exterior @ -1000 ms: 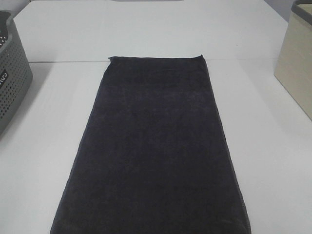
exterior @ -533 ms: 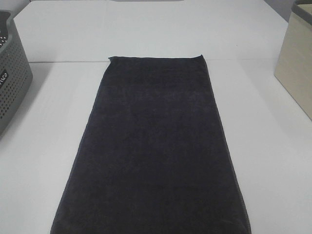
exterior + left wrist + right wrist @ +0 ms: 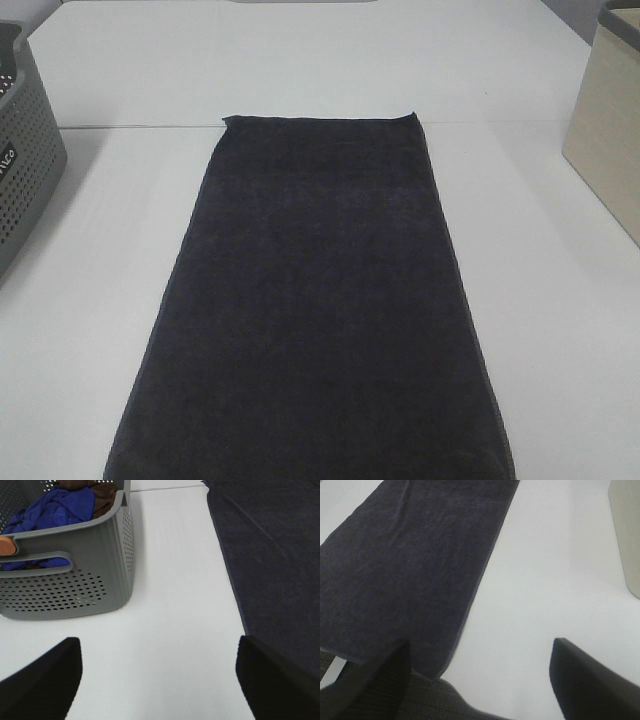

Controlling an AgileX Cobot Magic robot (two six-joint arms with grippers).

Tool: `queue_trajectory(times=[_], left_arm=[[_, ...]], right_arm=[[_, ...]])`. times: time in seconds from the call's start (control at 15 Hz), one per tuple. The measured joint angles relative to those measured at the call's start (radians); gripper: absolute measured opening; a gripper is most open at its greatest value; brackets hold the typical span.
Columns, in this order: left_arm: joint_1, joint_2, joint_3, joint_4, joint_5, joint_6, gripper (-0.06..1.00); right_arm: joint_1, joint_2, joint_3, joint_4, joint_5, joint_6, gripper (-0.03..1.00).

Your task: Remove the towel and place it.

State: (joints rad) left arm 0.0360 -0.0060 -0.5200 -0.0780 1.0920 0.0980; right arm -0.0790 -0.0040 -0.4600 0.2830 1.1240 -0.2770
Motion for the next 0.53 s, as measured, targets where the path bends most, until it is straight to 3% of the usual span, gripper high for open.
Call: queue_trajectory(times=[0.53], left_arm=[[0.000,0.000,0.000,0.000,0.000,0.000,0.79]], right_arm=[[0.000,0.000,0.000,0.000,0.000,0.000,0.76]])
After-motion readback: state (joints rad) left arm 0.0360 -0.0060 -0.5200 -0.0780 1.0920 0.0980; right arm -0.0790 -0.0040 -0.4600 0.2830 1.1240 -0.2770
